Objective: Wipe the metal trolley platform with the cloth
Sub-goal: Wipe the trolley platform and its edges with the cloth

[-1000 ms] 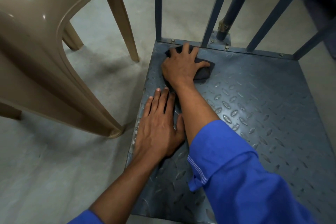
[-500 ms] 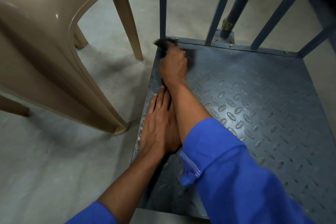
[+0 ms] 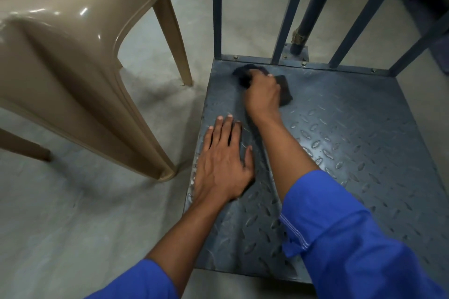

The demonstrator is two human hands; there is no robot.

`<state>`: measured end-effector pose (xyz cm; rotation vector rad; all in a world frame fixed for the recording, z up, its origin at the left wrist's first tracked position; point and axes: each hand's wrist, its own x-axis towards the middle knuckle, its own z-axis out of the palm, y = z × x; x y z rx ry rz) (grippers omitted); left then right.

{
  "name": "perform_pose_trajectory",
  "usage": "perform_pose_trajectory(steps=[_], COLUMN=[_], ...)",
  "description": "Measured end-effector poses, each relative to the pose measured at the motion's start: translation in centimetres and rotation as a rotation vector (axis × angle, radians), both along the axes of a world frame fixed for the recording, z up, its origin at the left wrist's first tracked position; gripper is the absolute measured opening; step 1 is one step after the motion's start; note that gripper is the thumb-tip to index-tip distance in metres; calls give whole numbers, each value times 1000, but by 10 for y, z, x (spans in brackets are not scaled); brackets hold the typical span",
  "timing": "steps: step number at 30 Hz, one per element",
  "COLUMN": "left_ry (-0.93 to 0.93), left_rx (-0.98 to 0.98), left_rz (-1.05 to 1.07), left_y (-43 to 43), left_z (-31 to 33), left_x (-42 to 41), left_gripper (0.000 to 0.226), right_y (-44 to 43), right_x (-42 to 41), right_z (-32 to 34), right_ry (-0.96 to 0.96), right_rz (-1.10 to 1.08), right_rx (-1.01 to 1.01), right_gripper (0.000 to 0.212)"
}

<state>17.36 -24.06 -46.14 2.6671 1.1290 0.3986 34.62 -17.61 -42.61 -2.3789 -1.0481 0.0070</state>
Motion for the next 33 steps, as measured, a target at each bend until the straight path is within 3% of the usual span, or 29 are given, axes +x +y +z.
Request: perform_pose_trajectory(steps=[2, 4, 6, 8, 10, 12, 16, 21, 23, 25, 28, 30, 33], left_ry=[-8, -21, -16, -6, 3, 9, -21, -75, -96, -97, -92, -158, -268], left_rx=[-2, -3, -5, -6, -6, -7, 3, 5, 11, 5, -11, -29, -53], left_rz=[-3, -1, 6, 9, 10, 11, 14, 12, 8, -3, 11, 15, 14], left_y=[1, 1, 1, 1, 1, 0, 0, 3, 2, 3, 2, 1, 1], left_z=[0, 1, 1, 0, -2, -2, -4, -4, -3, -4, -4, -2, 1], left_x=[0, -1, -1, 0, 0, 0, 1, 0, 0, -1, 0, -1, -4], left_gripper=[67, 66, 66, 67, 69, 69, 66, 65, 65, 66, 65, 60, 42], right_y=[11, 15, 11, 1, -5, -2, 32, 59, 48, 32, 14, 11, 6], right_x=[-17, -26, -17, 3, 24, 29, 18, -13, -18, -16, -16, -25, -46], right_z=[6, 20, 30, 25, 11, -4, 1, 34, 32, 22, 0, -1, 18], right_ry=[49, 235, 211, -31, -186, -230, -221, 163, 118, -42, -177, -178, -125], right_rz=[280, 476, 393, 158, -57, -138, -54, 459, 420, 205, -76, -61, 266], right_rx=[-17, 63, 197, 224, 68, -104, -132, -93, 10, 57, -150, -233, -266], right_gripper=[44, 45, 49, 53, 41, 34, 33, 49, 56, 55, 39, 39, 43])
